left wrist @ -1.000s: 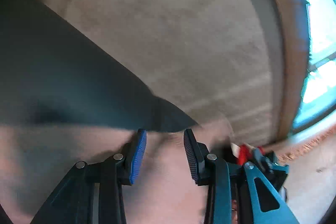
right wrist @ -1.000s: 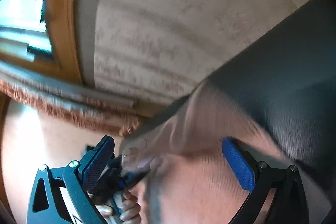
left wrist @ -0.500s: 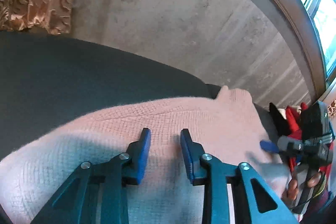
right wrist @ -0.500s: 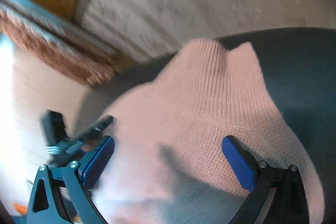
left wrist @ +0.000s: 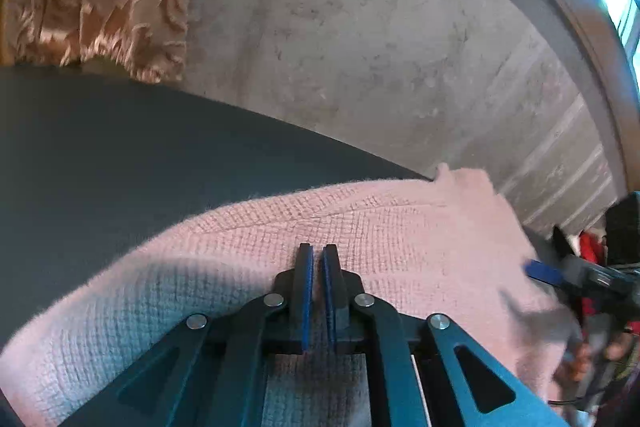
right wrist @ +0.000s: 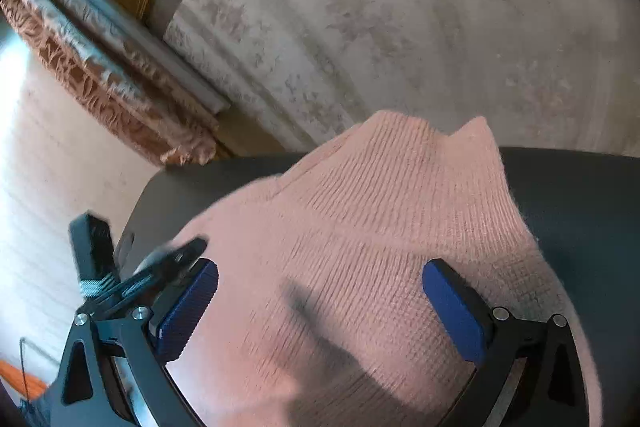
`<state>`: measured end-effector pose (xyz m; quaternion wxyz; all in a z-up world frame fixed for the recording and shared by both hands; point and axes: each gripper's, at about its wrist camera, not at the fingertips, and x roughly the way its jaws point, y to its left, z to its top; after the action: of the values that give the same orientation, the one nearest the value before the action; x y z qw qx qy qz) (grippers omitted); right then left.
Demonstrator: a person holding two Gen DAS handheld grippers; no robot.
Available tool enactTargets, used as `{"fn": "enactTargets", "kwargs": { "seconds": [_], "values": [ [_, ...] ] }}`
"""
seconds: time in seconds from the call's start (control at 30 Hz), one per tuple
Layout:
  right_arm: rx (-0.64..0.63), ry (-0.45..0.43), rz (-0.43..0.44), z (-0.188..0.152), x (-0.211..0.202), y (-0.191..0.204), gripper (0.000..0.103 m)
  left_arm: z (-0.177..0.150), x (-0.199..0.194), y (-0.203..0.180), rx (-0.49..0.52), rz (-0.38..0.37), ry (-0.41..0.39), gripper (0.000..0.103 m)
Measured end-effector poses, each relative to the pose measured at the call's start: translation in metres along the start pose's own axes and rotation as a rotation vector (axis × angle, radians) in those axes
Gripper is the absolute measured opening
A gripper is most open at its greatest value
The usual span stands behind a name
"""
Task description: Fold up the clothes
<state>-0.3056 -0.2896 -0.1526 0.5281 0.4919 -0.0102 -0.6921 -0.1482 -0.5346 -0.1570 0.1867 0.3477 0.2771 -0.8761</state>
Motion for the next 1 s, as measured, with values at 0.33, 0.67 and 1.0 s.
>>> {"fn": "enactTargets", "kwargs": {
  "seconds": [0.33,0.67,1.0],
  "values": [
    [0.152,-0.044,-0.153,-0.191,-0.207,-0.004,0.103,-0.031,-0.048,-0.028,0.038,0.017,0.016,0.019],
    [0.344,-0.051,-0.53,-0.337,-0.322,-0.016,0.103,-0.195,-0.142,-0.097,0.203,-0.135,0.115,0.02],
    [0.022,0.02,-0.78,-0.365,-0.263,0.022,0.103,-0.261,-0.167,-0.116,0.351,-0.128,0.13,0.02]
  ]
}}
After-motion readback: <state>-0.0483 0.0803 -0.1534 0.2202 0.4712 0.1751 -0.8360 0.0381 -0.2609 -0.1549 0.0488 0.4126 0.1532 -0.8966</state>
